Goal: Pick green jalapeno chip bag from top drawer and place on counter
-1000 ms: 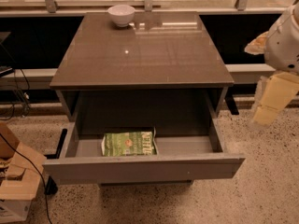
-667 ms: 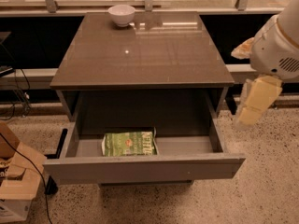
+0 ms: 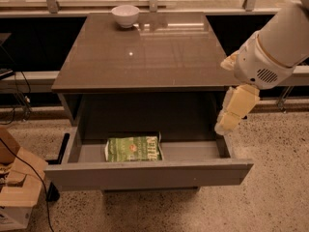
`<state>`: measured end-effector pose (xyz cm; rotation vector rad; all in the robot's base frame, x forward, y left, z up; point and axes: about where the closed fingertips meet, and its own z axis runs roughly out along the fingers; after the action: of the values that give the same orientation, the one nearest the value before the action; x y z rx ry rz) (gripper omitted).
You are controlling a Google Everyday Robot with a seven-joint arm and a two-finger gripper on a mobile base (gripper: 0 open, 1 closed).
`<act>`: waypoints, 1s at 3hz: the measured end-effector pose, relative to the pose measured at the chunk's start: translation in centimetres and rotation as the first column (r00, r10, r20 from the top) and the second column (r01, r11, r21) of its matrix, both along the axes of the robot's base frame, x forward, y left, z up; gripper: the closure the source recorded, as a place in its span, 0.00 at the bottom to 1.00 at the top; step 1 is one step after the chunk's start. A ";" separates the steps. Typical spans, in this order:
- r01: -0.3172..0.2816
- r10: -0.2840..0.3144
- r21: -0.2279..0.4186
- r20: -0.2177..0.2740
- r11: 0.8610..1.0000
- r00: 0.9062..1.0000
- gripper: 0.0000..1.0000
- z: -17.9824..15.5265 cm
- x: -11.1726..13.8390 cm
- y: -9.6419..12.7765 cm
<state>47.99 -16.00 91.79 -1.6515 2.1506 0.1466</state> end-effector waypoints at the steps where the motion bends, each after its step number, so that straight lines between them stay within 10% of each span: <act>1: 0.008 -0.008 0.013 0.001 1.000 1.000 0.00 -2.3 2.3 2.3; 3: 0.086 -0.072 0.163 -0.092 0.983 0.993 0.00 -11.6 6.4 9.9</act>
Offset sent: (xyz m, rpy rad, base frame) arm 0.0827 0.1052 -0.1161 0.2298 0.0513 -0.1397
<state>54.36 -6.10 80.24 -1.4883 2.1970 0.3697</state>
